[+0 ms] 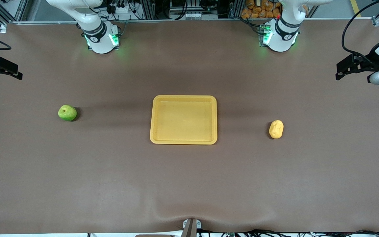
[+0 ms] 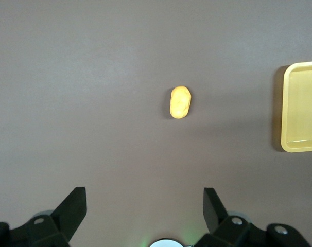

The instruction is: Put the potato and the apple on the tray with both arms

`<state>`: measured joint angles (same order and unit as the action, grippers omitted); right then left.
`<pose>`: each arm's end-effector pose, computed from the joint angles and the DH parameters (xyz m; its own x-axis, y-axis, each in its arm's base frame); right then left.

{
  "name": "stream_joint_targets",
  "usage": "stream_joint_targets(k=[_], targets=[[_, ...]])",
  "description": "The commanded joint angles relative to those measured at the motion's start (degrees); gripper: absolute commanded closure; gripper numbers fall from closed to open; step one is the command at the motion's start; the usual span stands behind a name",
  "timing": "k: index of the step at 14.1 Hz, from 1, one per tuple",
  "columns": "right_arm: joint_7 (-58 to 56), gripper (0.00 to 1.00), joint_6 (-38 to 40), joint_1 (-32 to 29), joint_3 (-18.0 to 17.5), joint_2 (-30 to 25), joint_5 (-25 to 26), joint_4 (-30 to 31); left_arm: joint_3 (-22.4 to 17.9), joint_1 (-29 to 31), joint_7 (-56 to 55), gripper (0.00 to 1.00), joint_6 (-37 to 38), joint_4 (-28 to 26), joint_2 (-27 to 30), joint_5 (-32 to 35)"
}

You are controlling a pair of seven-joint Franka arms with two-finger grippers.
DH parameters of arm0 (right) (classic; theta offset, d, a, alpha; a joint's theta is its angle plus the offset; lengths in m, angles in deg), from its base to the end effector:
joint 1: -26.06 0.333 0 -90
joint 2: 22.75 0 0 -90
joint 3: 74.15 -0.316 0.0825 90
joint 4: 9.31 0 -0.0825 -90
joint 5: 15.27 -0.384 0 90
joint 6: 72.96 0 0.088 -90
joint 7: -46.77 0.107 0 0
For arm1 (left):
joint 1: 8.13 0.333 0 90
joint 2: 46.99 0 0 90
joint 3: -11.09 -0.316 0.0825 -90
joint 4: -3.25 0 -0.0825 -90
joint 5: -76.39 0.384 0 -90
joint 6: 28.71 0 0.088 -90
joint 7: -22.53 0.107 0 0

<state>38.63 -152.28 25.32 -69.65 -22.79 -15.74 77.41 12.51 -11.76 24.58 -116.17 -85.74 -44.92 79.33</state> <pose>0.5323 -0.0478 0.6363 0.9907 0.0528 -0.1256 0.0499 -0.9984 -0.0263 0.5374 -0.0421 0.6488 0.9926 -0.1213 0.0076 -0.1207 -0.9913 -0.0524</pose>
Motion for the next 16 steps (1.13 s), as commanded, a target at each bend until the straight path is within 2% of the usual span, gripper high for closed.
stream_joint_targets(k=[1,12,16], targets=[[0.66,0.0,-0.22,-0.23,-0.37,-0.05,-0.86,-0.32,-0.01,0.02,0.06,0.0,0.54,-0.04,0.03,0.41],[0.14,0.0,-0.57,-1.63,0.33,1.27,-2.7,-1.64,0.07,-0.51,0.41,0.0,0.8,0.57,-1.11,-0.12],[0.22,0.0,-0.48,-1.98,0.51,1.53,-2.7,-2.43,-0.19,0.19,0.07,0.0,1.06,0.14,-6.45,-2.39]])
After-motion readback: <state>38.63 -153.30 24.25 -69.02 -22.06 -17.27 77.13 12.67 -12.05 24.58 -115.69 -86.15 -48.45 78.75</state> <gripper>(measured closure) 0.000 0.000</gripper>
